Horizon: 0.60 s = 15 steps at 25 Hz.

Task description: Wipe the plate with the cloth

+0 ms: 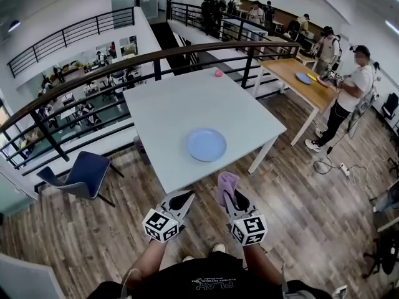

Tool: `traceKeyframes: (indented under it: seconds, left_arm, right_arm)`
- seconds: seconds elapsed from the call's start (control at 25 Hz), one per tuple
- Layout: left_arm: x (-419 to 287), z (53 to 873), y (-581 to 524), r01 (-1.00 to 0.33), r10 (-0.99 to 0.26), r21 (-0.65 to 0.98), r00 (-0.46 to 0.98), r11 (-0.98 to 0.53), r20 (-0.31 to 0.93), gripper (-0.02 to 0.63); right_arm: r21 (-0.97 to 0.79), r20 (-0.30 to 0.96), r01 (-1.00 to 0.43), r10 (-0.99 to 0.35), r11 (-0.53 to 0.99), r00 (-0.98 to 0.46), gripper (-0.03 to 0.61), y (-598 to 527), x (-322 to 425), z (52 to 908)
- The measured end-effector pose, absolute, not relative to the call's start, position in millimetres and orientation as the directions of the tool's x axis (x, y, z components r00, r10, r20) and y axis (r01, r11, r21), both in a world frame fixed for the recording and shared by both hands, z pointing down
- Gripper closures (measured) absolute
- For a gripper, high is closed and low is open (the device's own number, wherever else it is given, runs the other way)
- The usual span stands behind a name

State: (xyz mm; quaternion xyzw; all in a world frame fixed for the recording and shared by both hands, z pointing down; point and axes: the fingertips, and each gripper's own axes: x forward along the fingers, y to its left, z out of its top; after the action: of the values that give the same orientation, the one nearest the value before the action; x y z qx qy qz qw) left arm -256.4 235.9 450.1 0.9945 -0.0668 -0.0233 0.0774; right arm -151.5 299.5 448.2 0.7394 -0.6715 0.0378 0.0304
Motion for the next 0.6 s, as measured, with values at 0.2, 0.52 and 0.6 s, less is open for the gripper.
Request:
traceKeyframes:
  seconds: [0.2, 0.52, 0.6]
  left_arm:
    - [-236, 451, 203, -0.175, -0.180, 0.134, 0.984, -0.975, -0.020, 0.601]
    - [-206, 453, 127, -0.323, -0.330, 0.151, 0.944, -0.934, -0.026, 0.601]
    - [-190, 454, 118, -0.332, -0.339, 0.151, 0.941, -0.931, -0.022, 0.601]
  right_arm:
    - [0.060, 0.094, -0.993, -0.989, -0.105, 0.111, 0.480, 261, -120, 446]
    - [0.059, 0.121, -0.991, -0.985, -0.118, 0.124, 0.480, 216, -55, 456]
    - [0.047, 0.124, -0.992, -0.985, -0.115, 0.120, 0.480, 209, -36, 459]
